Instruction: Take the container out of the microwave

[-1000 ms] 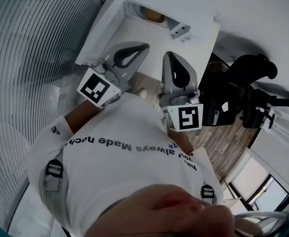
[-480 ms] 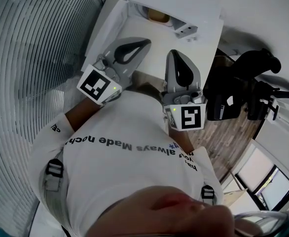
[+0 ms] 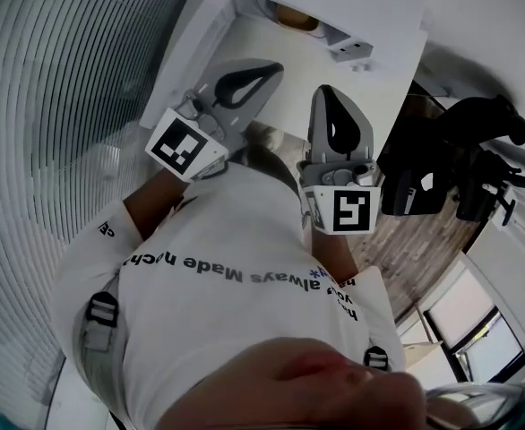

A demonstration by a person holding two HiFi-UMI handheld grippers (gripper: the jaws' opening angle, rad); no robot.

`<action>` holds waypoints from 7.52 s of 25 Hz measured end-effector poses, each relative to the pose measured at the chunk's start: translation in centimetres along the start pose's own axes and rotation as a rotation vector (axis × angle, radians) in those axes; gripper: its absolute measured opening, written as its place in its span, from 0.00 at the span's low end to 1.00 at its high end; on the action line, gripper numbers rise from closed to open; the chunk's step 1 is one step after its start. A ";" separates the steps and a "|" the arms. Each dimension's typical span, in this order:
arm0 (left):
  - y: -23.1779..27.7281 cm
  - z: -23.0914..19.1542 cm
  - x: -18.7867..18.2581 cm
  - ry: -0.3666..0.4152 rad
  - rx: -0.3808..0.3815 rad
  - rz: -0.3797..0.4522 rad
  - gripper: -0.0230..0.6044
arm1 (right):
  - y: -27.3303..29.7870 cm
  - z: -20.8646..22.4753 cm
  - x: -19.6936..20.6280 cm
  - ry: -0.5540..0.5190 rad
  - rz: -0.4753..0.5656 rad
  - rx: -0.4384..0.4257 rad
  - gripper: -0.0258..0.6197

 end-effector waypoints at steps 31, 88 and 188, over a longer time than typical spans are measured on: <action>13.4 -11.5 23.9 -0.014 -0.103 -0.083 0.04 | 11.0 15.9 26.8 0.185 -0.216 0.149 0.18; 16.1 -18.1 30.4 -0.023 -0.212 -0.144 0.04 | 19.9 22.2 36.0 0.351 -0.404 0.351 0.21; 8.6 -3.6 35.5 0.090 -0.049 -0.251 0.04 | -2.7 17.3 40.2 -0.050 -0.702 -0.367 0.06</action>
Point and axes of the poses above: the fingertips, and each gripper's own axes: y forward along the fingers, z to its right, x out of its underside, the point moved 7 cm from there along -y, backward along the fingers, and after that the axes turned 14 degrees about -x, right-handed, at the moved point
